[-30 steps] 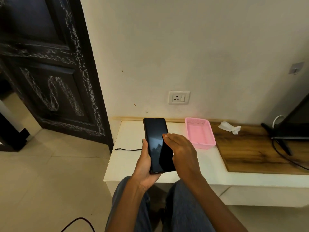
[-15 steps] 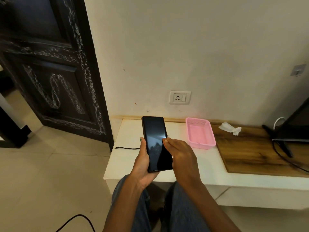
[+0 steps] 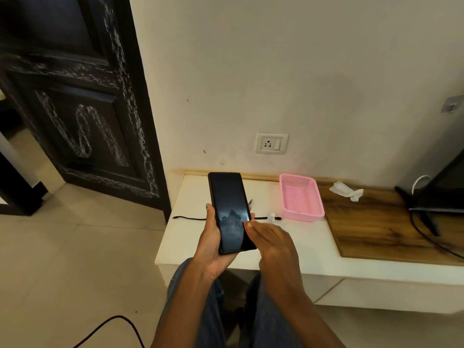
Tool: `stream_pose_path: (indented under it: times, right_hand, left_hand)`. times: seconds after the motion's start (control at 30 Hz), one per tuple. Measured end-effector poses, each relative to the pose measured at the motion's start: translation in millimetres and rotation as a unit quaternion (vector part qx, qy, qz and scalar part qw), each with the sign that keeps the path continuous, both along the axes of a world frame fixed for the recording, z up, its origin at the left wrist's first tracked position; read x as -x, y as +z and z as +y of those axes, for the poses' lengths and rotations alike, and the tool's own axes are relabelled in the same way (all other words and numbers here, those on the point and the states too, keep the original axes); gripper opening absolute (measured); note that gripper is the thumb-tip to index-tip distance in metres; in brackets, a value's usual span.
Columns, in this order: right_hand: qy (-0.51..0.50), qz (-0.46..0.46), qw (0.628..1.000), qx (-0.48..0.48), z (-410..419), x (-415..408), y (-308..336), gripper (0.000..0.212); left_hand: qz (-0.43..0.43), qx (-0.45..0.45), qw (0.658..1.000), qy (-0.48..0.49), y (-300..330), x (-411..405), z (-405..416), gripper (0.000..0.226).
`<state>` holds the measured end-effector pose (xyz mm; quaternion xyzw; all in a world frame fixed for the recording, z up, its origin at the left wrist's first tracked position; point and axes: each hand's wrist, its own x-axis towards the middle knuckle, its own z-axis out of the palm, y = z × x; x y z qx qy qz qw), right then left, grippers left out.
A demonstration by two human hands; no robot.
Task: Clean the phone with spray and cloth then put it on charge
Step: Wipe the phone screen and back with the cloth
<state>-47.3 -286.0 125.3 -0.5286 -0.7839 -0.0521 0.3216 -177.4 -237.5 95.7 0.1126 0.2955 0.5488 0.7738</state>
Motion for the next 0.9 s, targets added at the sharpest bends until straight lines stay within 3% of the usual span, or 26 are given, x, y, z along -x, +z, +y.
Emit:
stream_pose_path:
  times: [0.07, 0.17, 0.23, 0.4, 0.9]
  right_hand:
    - [-0.008, -0.006, 1.000, -0.016, 14, 1, 11, 0.032]
    - [-0.001, -0.010, 1.000, 0.015, 27, 2, 15, 0.055]
    - [0.007, -0.008, 1.000, 0.017, 29, 3, 13, 0.058]
    - [0.019, 0.012, 1.000, -0.006, 11, 2, -7, 0.042]
    - [0.011, 0.029, 0.999, -0.022, 10, -1, -4, 0.035]
  left_hand:
    - [0.014, -0.007, 1.000, -0.005, 2, -3, 1, 0.064]
    - [0.012, -0.001, 1.000, -0.009, 1, -6, 0, 0.063]
    - [0.010, 0.002, 1.000, -0.009, -3, -5, 0, 0.063]
    - [0.009, 0.009, 1.000, -0.003, -8, 1, -1, 0.063]
    - [0.017, 0.005, 1.000, -0.003, -1, -2, -1, 0.063]
